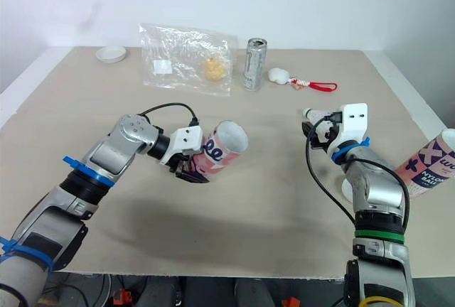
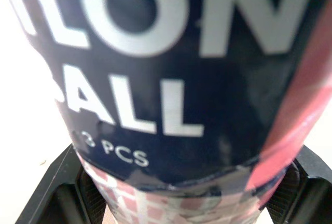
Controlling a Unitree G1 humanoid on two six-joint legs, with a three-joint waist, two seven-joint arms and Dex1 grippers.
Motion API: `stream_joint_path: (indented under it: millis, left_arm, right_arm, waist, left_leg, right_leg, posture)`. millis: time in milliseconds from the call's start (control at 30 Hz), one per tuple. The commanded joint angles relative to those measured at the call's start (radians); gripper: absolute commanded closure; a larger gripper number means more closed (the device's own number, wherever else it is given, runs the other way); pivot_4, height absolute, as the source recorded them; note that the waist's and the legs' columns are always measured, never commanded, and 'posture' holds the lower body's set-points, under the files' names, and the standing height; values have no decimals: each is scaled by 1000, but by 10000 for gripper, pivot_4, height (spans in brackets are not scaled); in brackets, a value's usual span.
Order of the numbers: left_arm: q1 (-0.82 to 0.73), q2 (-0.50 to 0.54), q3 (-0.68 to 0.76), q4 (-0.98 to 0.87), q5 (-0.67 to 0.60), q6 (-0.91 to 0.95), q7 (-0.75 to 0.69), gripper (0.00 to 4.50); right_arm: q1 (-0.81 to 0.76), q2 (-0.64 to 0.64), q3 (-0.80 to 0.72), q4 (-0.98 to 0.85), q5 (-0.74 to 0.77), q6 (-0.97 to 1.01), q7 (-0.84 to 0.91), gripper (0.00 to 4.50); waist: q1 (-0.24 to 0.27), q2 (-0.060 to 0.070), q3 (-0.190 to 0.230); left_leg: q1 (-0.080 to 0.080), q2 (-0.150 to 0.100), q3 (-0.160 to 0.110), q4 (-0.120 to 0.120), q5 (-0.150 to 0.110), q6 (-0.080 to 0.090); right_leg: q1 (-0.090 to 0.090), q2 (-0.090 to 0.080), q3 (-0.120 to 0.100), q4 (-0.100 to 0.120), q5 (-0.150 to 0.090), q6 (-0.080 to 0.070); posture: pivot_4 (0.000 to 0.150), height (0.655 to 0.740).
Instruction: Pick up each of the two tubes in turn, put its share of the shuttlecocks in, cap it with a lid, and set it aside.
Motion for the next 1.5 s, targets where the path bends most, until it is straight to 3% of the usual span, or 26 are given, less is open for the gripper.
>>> stream_joint_path:
  millis: [33,400,533,700,767,1000,1200,1333,1500]
  left_arm:
    - [-5,3,5,-26,4,1,7,11558]
    - [5,16,7,-43,4,13,12,11558]
    - [2,16,7,-38,5,13,14,11558]
    - [-1,15,8,-35,5,14,16,11558]
    - [0,18,9,-37,4,14,16,11558]
    - [-2,15,9,-31,4,12,18,11558]
    - [-7,8,7,-17,1,3,18,11558]
    - [-12,3,6,-5,2,-5,18,11558]
    - [-10,-2,3,7,4,-19,17,11558]
  right_arm:
    - [-57,-2,-1,70,-14,-59,15,394]
    - [-194,13,9,353,-56,-192,28,394]
    - [-241,20,10,435,-64,-243,29,17723]
    - [-273,25,11,498,-71,-283,36,34759]
    - [-280,26,10,516,-73,-299,40,44266]
    - [-253,-8,70,440,-120,-388,135,44266]
    - [-221,-150,218,122,-228,-541,354,44266]
    - [-264,-244,247,-53,-198,-587,517,44266]
    - [-286,-316,256,-295,-12,-455,768,44266]
  waist:
    - [0,0,0]
    - [-9,0,0]
    - [-12,0,0]
    - [-18,0,0]
    - [-19,0,0]
    - [-23,0,0]
    - [-24,4,2]
    - [-24,4,2]
    - [-20,4,3]
  left_leg:
    - [0,0,0,0,0,0]
    - [0,0,0,-1,0,0]
    - [0,0,0,-1,0,0]
    - [0,0,0,-1,0,0]
    - [0,0,0,-1,0,0]
    - [0,0,0,-1,0,0]
    - [-1,-1,0,-1,0,0]
    - [0,-1,-1,-1,0,0]
    - [0,-1,0,-1,0,0]
  right_leg:
    - [0,0,0,0,0,0]
    - [0,0,0,0,0,-1]
    - [0,0,0,0,0,-1]
    - [0,0,0,0,0,-1]
    - [0,0,0,0,0,-1]
    - [0,0,0,0,0,0]
    - [0,-1,0,0,-1,2]
    - [0,-1,0,0,-1,2]
    - [1,-1,0,0,-1,2]
  posture:
    - [1500,7400]
    - [1500,7400]
    - [1500,7400]
    - [1500,7400]
    - [1500,7400]
    - [1500,7400]
    - [1500,7400]
    - [1500,7400]
    - [1500,7400]
